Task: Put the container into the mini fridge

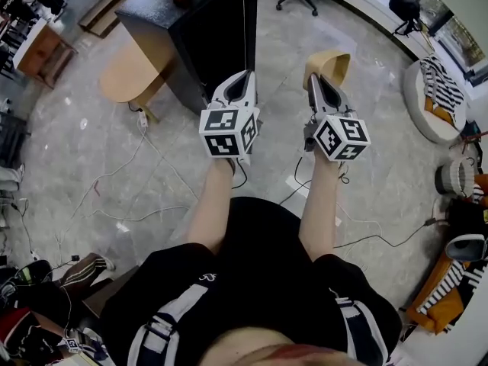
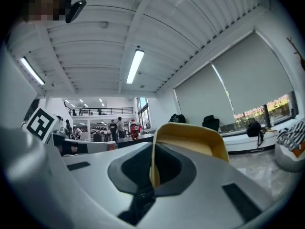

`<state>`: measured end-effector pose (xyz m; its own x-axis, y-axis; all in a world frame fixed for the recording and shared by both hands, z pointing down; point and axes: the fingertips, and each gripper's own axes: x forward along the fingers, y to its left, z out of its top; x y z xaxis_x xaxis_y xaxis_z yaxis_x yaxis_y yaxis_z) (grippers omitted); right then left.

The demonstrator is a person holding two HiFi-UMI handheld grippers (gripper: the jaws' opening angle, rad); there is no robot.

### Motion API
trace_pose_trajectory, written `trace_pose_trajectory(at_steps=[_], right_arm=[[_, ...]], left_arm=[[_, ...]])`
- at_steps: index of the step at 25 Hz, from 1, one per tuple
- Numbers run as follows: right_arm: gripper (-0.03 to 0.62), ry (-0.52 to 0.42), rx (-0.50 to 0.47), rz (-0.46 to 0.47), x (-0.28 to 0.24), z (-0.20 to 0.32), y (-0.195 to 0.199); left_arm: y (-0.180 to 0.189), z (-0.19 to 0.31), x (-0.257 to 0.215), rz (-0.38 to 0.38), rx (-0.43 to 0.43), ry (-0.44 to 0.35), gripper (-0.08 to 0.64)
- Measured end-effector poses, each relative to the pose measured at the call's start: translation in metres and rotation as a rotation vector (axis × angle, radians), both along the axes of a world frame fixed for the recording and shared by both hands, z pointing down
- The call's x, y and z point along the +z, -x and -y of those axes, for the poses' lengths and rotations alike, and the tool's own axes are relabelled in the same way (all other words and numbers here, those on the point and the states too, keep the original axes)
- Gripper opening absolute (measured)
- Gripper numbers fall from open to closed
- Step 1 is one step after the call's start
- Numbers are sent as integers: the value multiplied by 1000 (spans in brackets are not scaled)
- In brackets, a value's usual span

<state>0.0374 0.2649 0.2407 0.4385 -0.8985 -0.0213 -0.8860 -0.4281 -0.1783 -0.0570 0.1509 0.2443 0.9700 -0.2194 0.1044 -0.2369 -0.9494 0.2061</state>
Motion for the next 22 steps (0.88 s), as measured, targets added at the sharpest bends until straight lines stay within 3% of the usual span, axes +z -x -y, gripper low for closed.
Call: trace_pose_trajectory(at_steps=[4,14,22], right_arm=[[18,-1,-24,13,11,52,-41],[18,-7,-2,68,24,159,-157],[18,41,35,94,39,174,-218]], left_arm=[[-46,50,15,32,-16,17,5],[-174,149,28,85,42,26,6],[-237,167,48,113,86,73,5]])
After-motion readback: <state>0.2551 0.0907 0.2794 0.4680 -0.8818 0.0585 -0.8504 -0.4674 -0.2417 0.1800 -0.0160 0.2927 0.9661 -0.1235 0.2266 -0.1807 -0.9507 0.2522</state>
